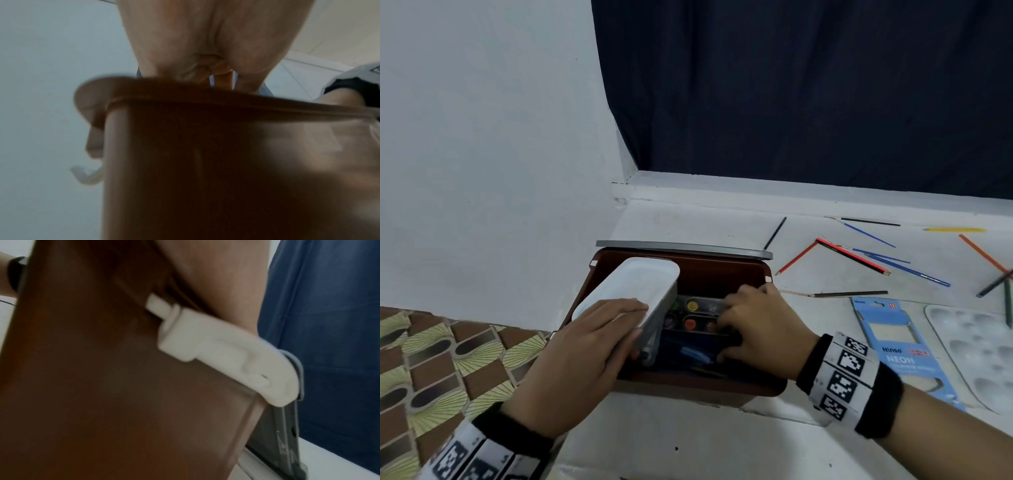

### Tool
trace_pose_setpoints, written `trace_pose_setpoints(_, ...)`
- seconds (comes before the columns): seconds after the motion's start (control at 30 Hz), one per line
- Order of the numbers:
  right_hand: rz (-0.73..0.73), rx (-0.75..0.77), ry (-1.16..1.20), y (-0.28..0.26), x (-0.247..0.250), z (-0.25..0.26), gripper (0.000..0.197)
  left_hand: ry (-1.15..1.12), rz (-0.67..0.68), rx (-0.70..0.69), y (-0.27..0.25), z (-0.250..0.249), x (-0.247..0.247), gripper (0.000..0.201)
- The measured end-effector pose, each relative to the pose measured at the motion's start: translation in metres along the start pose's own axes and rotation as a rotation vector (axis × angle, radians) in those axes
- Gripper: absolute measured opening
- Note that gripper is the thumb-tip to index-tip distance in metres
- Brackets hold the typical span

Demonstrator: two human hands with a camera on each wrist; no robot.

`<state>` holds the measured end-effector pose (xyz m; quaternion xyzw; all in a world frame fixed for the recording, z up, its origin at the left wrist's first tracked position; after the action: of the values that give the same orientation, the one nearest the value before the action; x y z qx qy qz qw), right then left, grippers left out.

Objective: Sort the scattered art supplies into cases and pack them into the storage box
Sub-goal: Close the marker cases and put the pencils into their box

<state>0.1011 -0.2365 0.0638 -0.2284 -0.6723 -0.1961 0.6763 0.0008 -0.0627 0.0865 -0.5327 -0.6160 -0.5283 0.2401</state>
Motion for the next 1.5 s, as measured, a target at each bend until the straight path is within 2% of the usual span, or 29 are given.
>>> trace_pose_setpoints(0.1,-0.244,-0.069,0.242,-0.012,0.017,-0.016,0.046,0.058,-0.002,-0.01,0.001,-0.008,0.007,0.04)
trace_pose_setpoints(0.17,-0.371,-0.079,0.384,-0.019,0.022,-0.025,0.058,0.059,0.028,-0.04,0.006,-0.013,0.007,0.038)
trace_pose_setpoints(0.23,-0.302,-0.031,0.42,-0.02,0.017,-0.024,0.075,0.034,0.102,-0.092,0.013,-0.018,-0.003,0.038)
trace_pose_setpoints(0.3,-0.16,0.04,0.325,-0.02,0.005,-0.017,0.081,0.026,0.185,-0.151,0.022,-0.022,-0.017,0.043)
trace_pose_setpoints(0.37,-0.103,0.104,0.241,-0.021,-0.002,-0.012,0.07,0.03,0.25,-0.198,0.031,-0.023,-0.03,0.045)
trace_pose_setpoints(0.43,-0.072,0.122,0.248,-0.022,-0.005,-0.01,0.059,-0.005,0.27,-0.204,0.04,-0.021,-0.034,0.032)
trace_pose_setpoints(0.53,-0.026,0.126,0.185,-0.019,-0.007,-0.008,0.056,-0.089,0.279,-0.14,0.044,-0.012,-0.038,0.033)
trace_pose_setpoints(0.63,-0.044,0.104,0.096,-0.013,-0.003,-0.004,0.049,0.006,0.251,-0.084,0.04,-0.003,-0.046,0.034)
trace_pose_setpoints(0.77,-0.013,0.08,0.013,-0.005,-0.002,-0.004,0.051,-0.062,0.302,0.029,0.036,-0.003,-0.054,0.06)
trace_pose_setpoints(0.87,-0.027,0.076,-0.004,-0.003,-0.005,-0.005,0.051,-0.129,0.327,0.119,0.03,-0.001,-0.053,0.068)
trace_pose_setpoints(1.13,-0.155,0.03,0.094,-0.008,-0.014,-0.007,0.047,-0.173,0.296,0.177,0.03,-0.003,-0.052,0.071)
trace_pose_setpoints(1.27,-0.277,-0.006,0.284,-0.014,-0.008,-0.014,0.041,-0.111,0.288,0.184,0.029,-0.011,-0.05,0.063)
trace_pose_setpoints(1.4,-0.407,-0.036,0.555,-0.033,0.003,-0.027,0.037,-0.207,0.117,0.169,0.033,-0.042,-0.043,0.051)
trace_pose_setpoints(1.5,-0.586,-0.066,0.653,-0.064,0.021,-0.043,0.031,-0.353,-0.022,0.152,0.041,-0.071,-0.038,0.039)
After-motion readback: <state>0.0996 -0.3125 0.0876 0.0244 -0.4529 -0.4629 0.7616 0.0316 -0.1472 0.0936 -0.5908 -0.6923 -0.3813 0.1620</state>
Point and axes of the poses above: each hand's wrist, its own y-axis towards the middle knuckle, its own x-axis out of the back of the hand, z = x × y, the point moved 8 cm from there along y, towards the middle knuckle, and after that the axes turned 5 degrees about x, right-handed, at the moved point
